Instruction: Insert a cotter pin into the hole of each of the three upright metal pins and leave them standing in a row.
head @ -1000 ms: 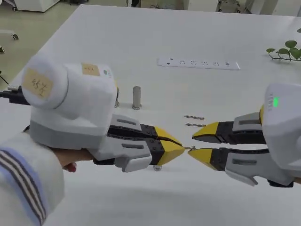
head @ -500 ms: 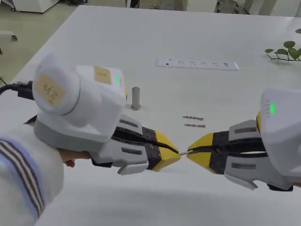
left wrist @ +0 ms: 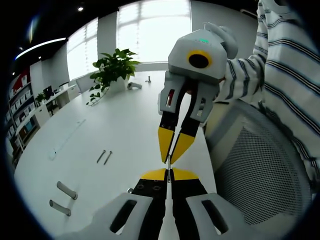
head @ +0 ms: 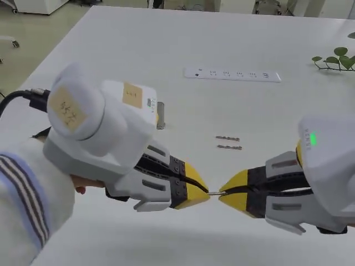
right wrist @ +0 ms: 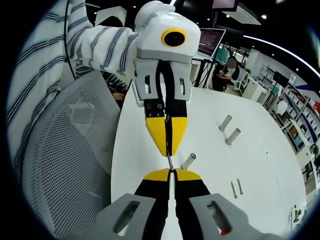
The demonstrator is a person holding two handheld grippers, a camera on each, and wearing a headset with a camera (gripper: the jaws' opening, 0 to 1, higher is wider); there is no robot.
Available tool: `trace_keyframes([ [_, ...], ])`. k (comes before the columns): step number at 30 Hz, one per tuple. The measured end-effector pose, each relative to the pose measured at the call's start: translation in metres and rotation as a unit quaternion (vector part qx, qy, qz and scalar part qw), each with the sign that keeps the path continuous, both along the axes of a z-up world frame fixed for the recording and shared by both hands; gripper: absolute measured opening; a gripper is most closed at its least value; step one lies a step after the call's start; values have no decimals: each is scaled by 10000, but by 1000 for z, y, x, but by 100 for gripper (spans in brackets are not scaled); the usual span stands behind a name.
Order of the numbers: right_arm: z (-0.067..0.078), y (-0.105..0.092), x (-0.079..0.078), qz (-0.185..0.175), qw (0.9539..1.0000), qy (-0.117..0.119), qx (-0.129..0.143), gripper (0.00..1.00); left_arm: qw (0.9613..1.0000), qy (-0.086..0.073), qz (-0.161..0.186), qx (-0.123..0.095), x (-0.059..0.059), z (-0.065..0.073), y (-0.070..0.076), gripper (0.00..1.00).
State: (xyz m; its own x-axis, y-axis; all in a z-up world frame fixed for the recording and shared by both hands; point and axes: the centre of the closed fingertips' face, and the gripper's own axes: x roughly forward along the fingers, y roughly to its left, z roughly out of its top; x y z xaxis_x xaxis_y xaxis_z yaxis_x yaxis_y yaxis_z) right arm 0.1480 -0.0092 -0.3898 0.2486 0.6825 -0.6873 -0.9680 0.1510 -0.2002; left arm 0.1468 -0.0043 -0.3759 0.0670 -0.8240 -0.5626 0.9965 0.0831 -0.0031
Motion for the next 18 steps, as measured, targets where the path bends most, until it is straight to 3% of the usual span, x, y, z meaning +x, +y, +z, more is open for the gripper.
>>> trace_keyframes([
  [7,-2,0,-5,92,9999,68,-38,0,9999,0,-147,71,-4,0,-1,0],
  [10,-5,-2,-8,60,9996,250,-80,0,9998,15,-193,78,-5,-1,-3,0],
  [13,-5,-2,-9,115,9996,258,-90,0,9996,10,-253,141,-7,-5,-5,0],
  [18,-3,-3,-11,99,9993,369,21,0,9996,181,-197,101,-8,-5,-5,0],
])
